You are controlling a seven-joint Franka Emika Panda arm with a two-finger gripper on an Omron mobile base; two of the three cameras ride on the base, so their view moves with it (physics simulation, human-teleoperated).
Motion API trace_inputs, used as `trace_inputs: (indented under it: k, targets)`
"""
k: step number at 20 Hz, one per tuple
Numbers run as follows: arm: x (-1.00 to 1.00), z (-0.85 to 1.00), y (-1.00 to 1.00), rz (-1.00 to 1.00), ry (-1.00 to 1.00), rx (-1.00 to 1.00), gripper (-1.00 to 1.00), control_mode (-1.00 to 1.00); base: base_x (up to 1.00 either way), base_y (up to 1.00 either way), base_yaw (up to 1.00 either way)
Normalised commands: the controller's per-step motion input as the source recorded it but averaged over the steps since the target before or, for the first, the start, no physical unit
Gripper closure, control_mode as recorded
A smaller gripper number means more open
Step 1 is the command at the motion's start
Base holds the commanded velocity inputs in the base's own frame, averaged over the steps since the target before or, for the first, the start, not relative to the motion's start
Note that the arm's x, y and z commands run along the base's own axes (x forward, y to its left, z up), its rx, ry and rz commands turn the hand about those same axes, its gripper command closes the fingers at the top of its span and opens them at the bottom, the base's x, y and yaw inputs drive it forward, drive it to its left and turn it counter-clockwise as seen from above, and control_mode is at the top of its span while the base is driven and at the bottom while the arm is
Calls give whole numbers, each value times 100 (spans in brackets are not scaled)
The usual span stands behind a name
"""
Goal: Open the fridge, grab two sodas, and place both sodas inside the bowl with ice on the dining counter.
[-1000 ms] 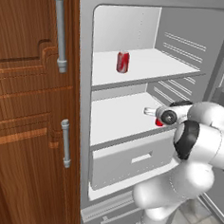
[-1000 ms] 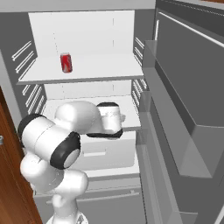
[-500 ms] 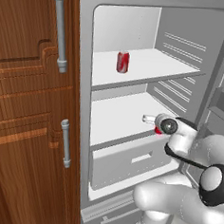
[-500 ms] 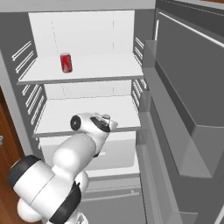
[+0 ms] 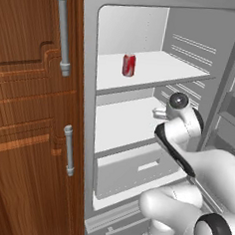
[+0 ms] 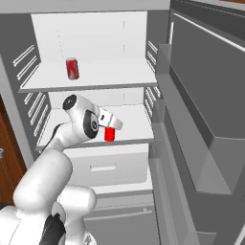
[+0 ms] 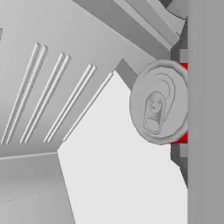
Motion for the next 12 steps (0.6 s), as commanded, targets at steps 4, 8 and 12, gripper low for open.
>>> trace_inputs:
  k: [4, 8, 12]
  targets:
    - [-74, 46, 1, -14, 21, 0, 100, -100, 0, 0, 0]
    - [-98, 21, 1, -10, 12, 0, 100, -100, 0, 0, 0]
    - [-100, 31, 5, -6, 2, 0, 100, -100, 0, 0, 0]
